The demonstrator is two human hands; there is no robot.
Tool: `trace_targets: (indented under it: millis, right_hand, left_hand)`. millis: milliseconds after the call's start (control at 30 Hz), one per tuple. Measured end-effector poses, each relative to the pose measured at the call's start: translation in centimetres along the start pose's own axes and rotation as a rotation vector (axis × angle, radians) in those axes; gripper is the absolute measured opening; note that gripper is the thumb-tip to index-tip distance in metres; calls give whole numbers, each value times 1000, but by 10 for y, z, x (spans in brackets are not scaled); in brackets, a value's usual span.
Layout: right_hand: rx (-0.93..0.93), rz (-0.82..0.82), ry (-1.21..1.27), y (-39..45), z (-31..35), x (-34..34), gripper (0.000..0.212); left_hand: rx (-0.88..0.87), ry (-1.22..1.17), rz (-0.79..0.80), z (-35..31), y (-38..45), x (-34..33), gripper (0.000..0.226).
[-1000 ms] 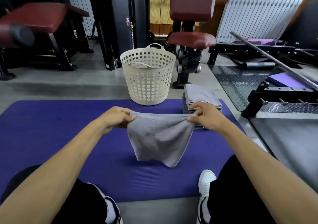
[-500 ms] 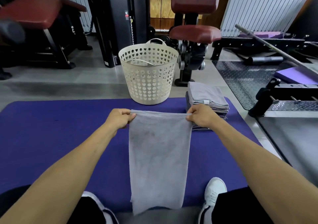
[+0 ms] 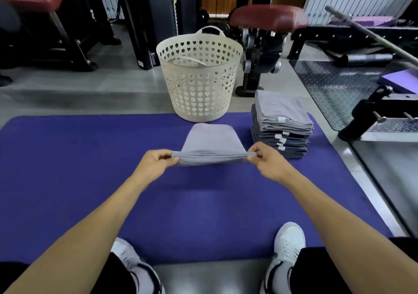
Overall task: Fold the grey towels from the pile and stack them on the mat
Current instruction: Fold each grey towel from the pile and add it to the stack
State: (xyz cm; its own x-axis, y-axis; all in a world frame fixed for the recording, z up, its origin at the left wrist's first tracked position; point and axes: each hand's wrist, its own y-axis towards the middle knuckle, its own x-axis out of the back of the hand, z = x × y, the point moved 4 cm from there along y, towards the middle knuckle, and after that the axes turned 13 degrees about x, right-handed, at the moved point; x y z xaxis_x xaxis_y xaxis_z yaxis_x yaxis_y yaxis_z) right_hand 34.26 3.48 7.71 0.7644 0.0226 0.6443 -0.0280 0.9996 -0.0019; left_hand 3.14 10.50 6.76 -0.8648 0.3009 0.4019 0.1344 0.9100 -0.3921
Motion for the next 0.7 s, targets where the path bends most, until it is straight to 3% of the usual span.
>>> trace_targets:
  millis: [167, 333, 500, 700]
  right_hand:
    - [-184, 268, 29, -45, -40, -45, 5]
    - [-342, 405, 133, -79, -70, -82, 7]
    - [-414, 243, 197, -68, -96, -99, 12]
    - [-414, 95, 58, -16, -138, -114, 15]
  left_hand:
    - [248, 258, 264, 71, -16, -15, 9]
    - [435, 202, 405, 125, -30, -35, 15]
    - [460, 73, 252, 138, -11, -55, 13]
    - [449, 64, 74, 147, 59, -84, 14]
